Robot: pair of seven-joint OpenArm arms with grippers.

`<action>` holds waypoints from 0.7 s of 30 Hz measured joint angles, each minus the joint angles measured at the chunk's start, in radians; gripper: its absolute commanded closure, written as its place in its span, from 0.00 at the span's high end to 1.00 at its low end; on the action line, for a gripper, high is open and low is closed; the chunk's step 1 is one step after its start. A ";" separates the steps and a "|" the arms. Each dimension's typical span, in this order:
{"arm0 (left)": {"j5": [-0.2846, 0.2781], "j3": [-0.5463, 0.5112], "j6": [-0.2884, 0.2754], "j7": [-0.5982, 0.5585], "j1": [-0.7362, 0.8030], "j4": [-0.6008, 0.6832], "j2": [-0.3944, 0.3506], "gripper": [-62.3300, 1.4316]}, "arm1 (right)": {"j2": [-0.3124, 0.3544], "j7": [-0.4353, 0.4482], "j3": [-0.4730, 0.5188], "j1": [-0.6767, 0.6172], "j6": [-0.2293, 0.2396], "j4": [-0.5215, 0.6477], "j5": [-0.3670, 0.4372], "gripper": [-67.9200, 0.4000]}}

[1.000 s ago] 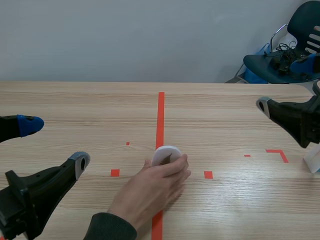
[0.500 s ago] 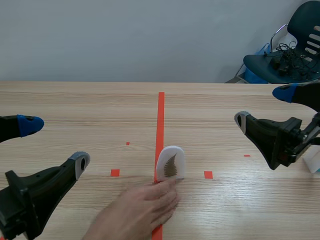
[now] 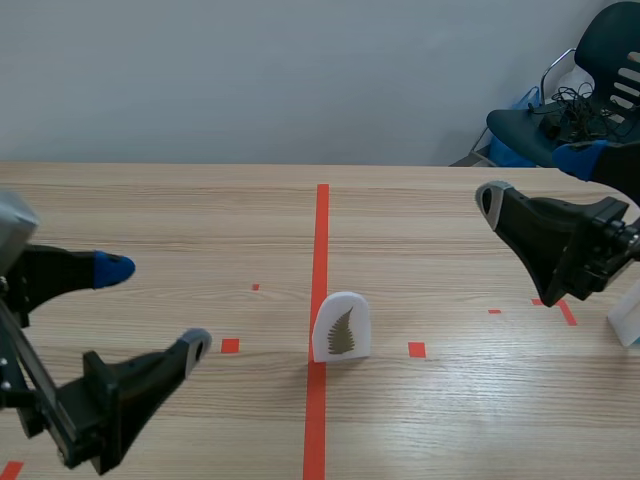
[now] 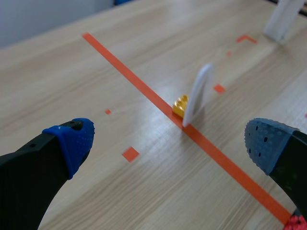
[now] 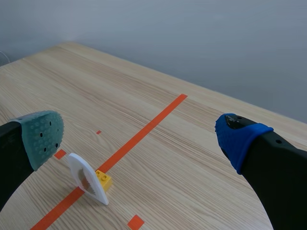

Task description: Do the leaf sorting experiment

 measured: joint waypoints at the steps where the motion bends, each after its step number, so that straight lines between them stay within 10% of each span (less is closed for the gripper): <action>1: 0.027 0.036 0.000 -0.008 -0.027 -0.042 0.000 1.00 | 0.000 -0.001 0.000 0.000 0.000 0.000 -0.003 1.00; 9: 0.206 0.290 -0.015 -0.196 -0.306 -0.371 0.038 1.00 | 0.000 -0.007 0.000 0.001 0.000 0.000 -0.004 1.00; 21: 0.311 0.550 0.017 -0.378 -0.618 -0.797 0.249 1.00 | 0.000 -0.043 0.000 0.001 0.000 0.000 -0.008 1.00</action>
